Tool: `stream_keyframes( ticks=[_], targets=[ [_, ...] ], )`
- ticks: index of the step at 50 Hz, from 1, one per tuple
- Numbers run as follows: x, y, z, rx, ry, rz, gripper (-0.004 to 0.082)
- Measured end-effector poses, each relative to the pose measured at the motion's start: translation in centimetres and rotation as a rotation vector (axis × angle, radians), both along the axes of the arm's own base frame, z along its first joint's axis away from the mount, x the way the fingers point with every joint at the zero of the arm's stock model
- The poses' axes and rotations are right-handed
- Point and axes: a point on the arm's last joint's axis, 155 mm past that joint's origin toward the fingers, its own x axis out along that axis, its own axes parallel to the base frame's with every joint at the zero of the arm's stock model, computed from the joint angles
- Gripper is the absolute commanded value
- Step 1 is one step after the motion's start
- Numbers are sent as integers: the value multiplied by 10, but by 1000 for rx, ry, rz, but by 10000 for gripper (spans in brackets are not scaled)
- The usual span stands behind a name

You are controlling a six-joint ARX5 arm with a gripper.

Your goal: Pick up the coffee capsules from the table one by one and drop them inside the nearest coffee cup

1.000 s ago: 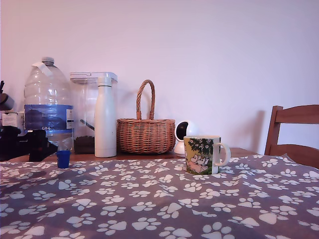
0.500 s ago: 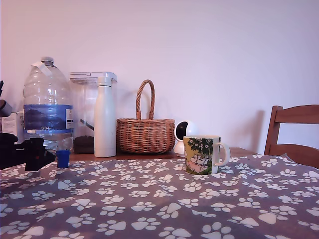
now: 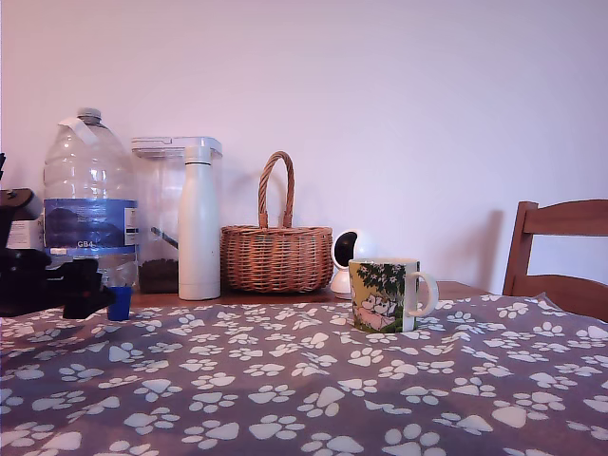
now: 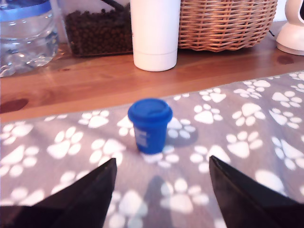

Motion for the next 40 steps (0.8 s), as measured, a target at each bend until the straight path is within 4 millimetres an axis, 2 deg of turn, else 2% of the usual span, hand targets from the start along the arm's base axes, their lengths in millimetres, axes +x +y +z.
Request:
stream_keyframes(
  ticks=[9,15,20,26,40],
  targets=[
    [7,1,-2,16,19,4,554],
    [21,1,3,15,-9,4,554],
    [29,-2,-8,16,3,-2,554],
    [27,-4,-21,22,42,-7,554],
    [46,-7,-14,34,58,-16,554]
  ],
)
